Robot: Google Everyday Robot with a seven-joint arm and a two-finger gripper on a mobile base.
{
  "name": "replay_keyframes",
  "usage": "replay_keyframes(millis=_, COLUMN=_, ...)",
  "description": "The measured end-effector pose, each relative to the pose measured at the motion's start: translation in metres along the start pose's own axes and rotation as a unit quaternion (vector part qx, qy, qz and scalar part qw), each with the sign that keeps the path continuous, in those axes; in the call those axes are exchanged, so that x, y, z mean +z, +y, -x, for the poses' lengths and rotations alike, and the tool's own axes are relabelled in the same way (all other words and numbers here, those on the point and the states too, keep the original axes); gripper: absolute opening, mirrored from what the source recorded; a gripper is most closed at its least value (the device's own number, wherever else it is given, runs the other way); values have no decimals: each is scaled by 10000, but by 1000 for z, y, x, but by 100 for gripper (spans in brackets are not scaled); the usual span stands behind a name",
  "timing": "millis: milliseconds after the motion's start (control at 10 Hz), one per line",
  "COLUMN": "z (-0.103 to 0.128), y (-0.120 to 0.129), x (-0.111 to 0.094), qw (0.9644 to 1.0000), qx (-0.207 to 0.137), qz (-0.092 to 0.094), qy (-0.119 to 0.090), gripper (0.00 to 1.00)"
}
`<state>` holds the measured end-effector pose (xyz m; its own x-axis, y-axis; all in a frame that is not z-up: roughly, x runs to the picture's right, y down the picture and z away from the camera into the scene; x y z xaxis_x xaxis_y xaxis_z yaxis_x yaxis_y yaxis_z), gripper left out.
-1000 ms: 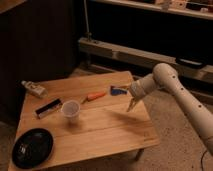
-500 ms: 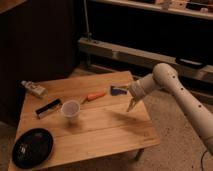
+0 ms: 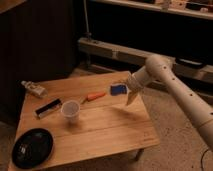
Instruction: Place the pepper in the ceramic bowl
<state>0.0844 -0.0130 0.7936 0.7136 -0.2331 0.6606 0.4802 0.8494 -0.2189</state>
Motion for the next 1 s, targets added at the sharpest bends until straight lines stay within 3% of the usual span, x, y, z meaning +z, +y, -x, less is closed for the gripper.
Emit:
replay_keyframes(millis=200, z=1, y=-46, x=2, qw=9996, qx=-58, qz=-5, qy=259, gripper=80)
replay_keyframes(millis=300, z=7, y=-59, x=7, qw=9997, qx=-93, qz=-34, qy=222, gripper=80)
replay_keyframes(millis=400, z=11, y=-69, x=10, qw=9998, qx=-115, qz=-62, qy=141, gripper=80)
replay_keyframes(millis=700, z=21, y=-77, x=29, qw=9986, qx=-138, qz=-111, qy=-507, gripper=80)
replay_keyframes(millis=1000, z=37, y=-83, x=64, qw=9976, qx=-201, qz=41, qy=-659, gripper=80)
